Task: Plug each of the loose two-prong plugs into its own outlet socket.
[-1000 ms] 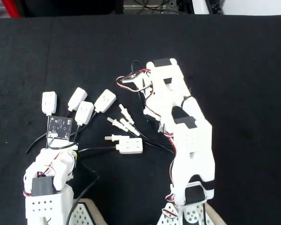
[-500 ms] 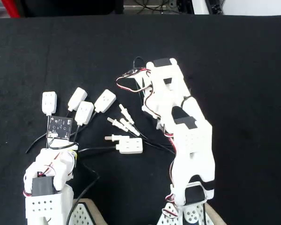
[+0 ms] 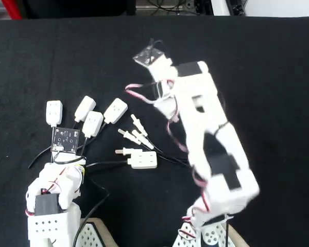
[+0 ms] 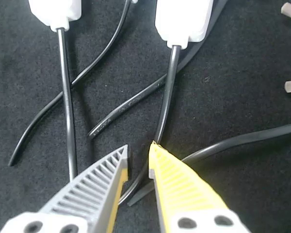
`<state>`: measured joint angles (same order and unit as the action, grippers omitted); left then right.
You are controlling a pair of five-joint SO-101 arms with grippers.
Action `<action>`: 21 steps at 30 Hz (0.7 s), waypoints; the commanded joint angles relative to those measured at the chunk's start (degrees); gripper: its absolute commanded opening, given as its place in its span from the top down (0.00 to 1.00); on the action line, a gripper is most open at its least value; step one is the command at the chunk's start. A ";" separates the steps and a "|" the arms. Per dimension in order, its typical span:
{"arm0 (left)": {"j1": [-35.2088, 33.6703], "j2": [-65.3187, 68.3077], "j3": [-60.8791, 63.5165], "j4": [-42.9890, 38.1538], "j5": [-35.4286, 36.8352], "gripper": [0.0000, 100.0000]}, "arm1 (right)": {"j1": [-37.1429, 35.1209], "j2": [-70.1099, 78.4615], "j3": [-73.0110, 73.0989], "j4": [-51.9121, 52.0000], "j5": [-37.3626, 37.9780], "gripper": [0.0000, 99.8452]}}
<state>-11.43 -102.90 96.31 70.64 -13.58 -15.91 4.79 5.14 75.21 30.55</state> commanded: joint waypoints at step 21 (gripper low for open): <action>28.70 -1.67 -0.84 -35.78 0.62 0.91 | -9.93 -90.07 76.35 -55.03 -61.80 0.99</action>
<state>5.45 -104.22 94.55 42.77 -13.58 -25.32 -76.18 73.80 26.07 -26.77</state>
